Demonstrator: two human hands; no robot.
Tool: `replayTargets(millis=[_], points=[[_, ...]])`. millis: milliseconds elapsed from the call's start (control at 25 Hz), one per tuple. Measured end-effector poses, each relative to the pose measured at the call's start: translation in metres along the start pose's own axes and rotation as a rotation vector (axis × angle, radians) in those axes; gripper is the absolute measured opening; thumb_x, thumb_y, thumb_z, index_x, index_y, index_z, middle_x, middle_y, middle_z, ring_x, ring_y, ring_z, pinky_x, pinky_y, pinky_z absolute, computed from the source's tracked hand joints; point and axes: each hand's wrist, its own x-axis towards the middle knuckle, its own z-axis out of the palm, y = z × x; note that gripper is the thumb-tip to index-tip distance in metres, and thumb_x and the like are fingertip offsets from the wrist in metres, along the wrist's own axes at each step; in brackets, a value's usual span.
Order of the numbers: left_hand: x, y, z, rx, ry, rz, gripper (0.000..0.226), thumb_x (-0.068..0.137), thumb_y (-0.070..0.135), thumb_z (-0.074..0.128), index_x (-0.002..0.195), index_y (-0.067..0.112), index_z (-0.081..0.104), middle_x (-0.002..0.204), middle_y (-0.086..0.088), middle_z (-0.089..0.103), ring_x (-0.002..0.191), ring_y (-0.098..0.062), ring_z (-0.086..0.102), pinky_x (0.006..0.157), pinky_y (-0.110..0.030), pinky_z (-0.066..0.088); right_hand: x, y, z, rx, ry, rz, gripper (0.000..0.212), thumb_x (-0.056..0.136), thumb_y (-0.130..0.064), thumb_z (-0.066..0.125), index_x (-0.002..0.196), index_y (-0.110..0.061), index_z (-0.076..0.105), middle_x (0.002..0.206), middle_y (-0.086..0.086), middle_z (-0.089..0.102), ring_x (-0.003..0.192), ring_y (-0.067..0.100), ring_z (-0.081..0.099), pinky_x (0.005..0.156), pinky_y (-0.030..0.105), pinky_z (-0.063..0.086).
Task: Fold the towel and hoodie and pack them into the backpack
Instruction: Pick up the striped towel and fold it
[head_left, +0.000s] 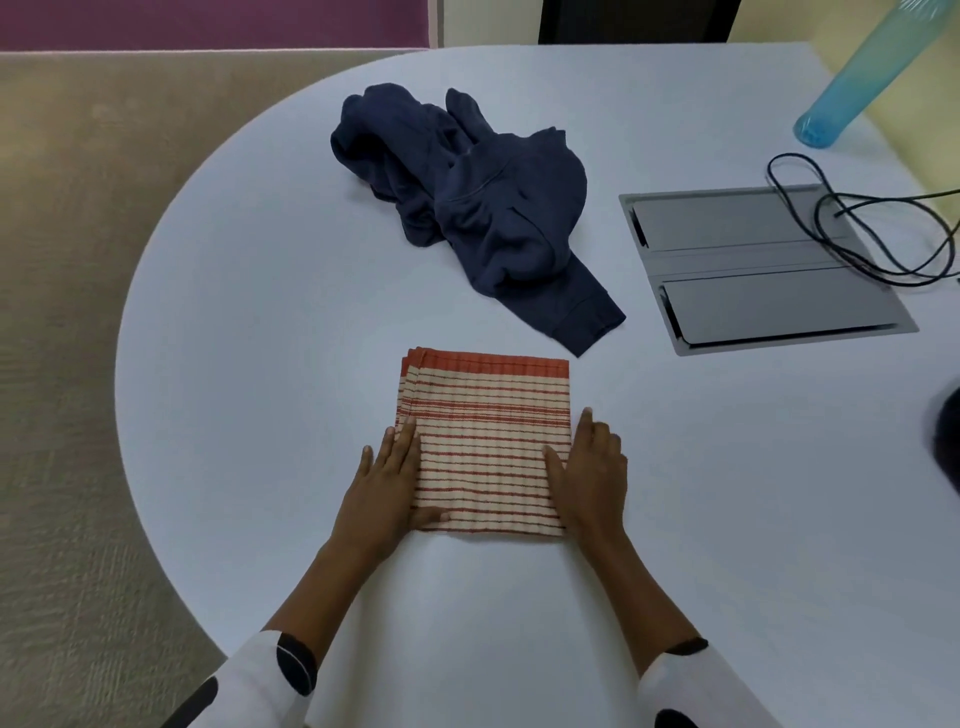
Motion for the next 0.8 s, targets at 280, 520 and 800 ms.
replayTargets(millis=[280,520,800], points=[[-0.008,0.003,-0.014,-0.414,0.272,-0.218,0.044,0.095,0.012,0.051,0.139,0.01,0.045,0.14,-0.006,0.047,0.117,-0.024,0.056,0.097,-0.033,0.047,0.009,-0.011,-0.031,0.626,-0.284,0.26,0.063,0.083,-0.015,0.072,0.139,-0.014,0.042,0.13,0.015,0.058,0.107,0.031,0.063,0.092,0.048,0.053],[-0.003,0.003,-0.018,-0.596,0.336,-0.256,0.036,0.091,0.006,0.058,0.127,0.004,0.057,0.126,-0.009,0.058,0.103,-0.021,0.061,0.088,-0.025,0.047,-0.01,-0.079,-0.049,0.844,-0.373,0.038,0.063,0.078,-0.013,0.076,0.134,-0.019,0.047,0.109,0.003,0.066,0.094,0.018,0.067,0.081,0.038,0.059],[-0.001,-0.011,-0.017,-0.601,0.37,-0.203,0.032,0.087,0.004,0.062,0.119,0.007,0.065,0.117,-0.005,0.064,0.1,-0.017,0.061,0.089,-0.026,0.05,-0.02,-0.146,0.007,0.554,-0.424,-0.074,0.077,0.083,-0.012,0.067,0.148,-0.019,0.026,0.094,0.0,0.062,0.083,0.007,0.06,0.067,0.004,0.044]])
